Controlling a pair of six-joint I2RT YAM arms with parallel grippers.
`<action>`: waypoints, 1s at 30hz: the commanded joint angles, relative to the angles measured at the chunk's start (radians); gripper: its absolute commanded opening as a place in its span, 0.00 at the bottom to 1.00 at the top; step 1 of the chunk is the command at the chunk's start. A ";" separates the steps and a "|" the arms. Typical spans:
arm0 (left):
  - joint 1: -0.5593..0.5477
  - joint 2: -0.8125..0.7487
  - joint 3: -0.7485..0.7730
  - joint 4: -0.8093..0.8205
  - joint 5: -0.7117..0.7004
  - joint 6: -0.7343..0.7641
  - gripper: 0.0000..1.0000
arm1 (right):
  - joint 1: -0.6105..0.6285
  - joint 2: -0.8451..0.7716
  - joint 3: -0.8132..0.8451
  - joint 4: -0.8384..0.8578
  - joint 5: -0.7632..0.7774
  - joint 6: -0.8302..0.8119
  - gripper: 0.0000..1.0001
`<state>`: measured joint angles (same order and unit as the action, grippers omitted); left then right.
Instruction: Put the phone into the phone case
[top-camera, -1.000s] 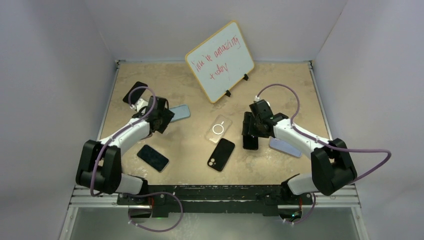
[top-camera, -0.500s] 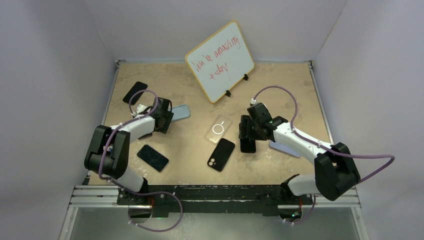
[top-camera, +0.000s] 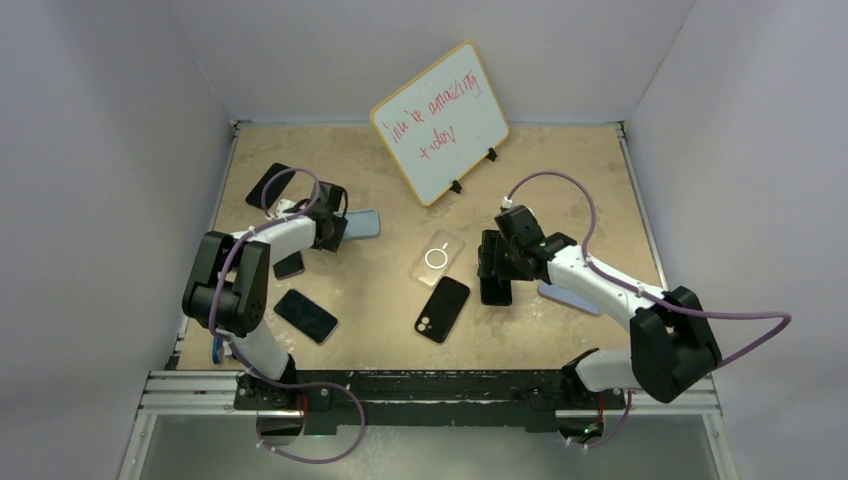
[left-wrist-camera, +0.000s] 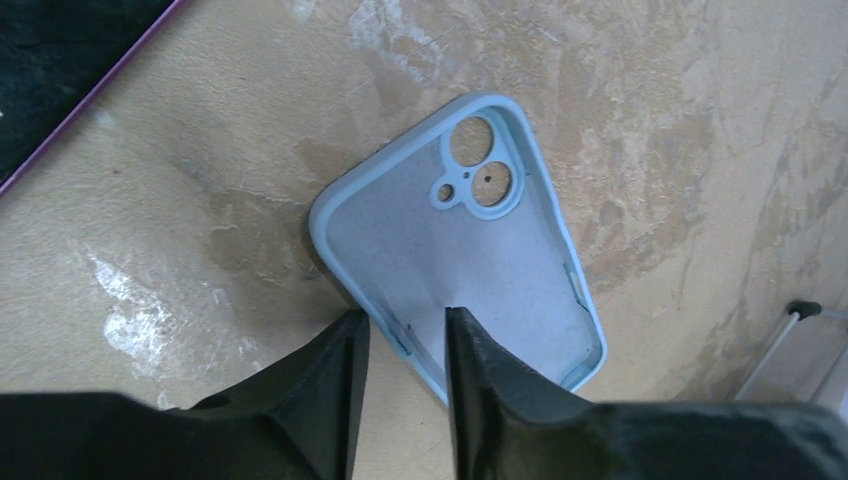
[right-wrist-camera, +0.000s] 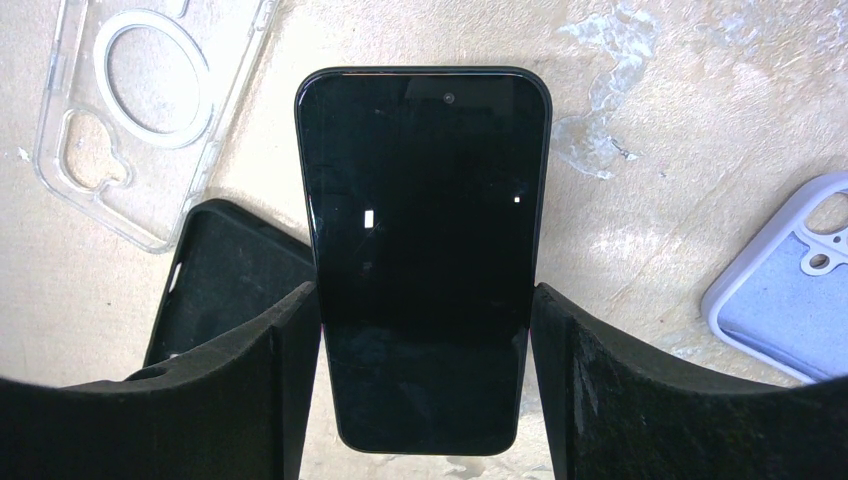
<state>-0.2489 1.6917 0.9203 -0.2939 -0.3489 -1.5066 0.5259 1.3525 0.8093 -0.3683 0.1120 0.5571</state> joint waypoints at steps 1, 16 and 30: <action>0.007 0.032 0.038 -0.123 -0.020 -0.004 0.29 | 0.008 -0.045 0.027 0.009 -0.008 0.002 0.44; 0.007 -0.001 0.061 -0.106 0.093 0.351 0.00 | 0.025 -0.144 0.035 -0.002 -0.040 0.032 0.43; -0.062 -0.083 -0.025 -0.059 0.326 0.825 0.00 | 0.053 -0.250 -0.019 0.057 -0.103 0.035 0.42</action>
<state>-0.2646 1.6585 0.9279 -0.3408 -0.0898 -0.8528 0.5697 1.1282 0.7959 -0.3565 0.0483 0.5770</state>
